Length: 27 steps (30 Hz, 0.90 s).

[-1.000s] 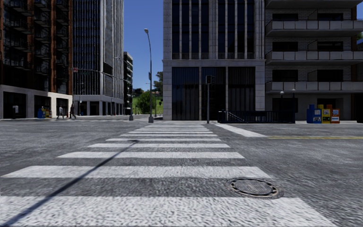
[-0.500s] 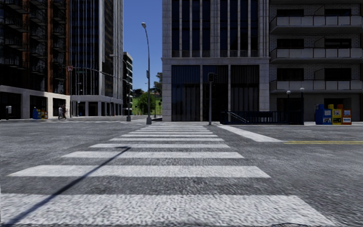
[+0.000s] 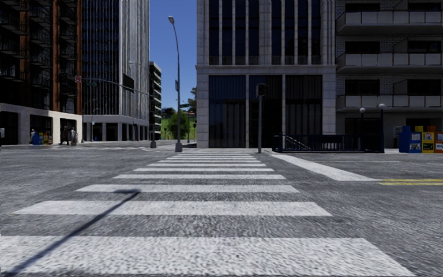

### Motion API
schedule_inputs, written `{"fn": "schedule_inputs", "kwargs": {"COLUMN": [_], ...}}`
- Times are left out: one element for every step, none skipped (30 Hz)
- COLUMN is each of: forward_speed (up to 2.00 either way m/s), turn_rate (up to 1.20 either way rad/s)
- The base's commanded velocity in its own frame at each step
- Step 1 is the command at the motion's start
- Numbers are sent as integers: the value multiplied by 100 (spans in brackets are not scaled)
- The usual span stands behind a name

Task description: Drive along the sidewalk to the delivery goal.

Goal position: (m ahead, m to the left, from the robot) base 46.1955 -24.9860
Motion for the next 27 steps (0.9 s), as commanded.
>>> {"fn": "schedule_inputs", "kwargs": {"forward_speed": [200, 200, 200, 200, 200, 200, 200, 200, 200, 200, 200, 200, 200, 200, 200, 200, 200, 200, 200, 200, 200, 200, 200, 200, 200, 200, 200], "turn_rate": [0, 0, 0, 0, 0, 0, 0, 0, 0, 0, 0, 0, 0, 0, 0, 0, 0, 0, 0, 0, 0, 0, 0, 0, 0, 0, 0]}}
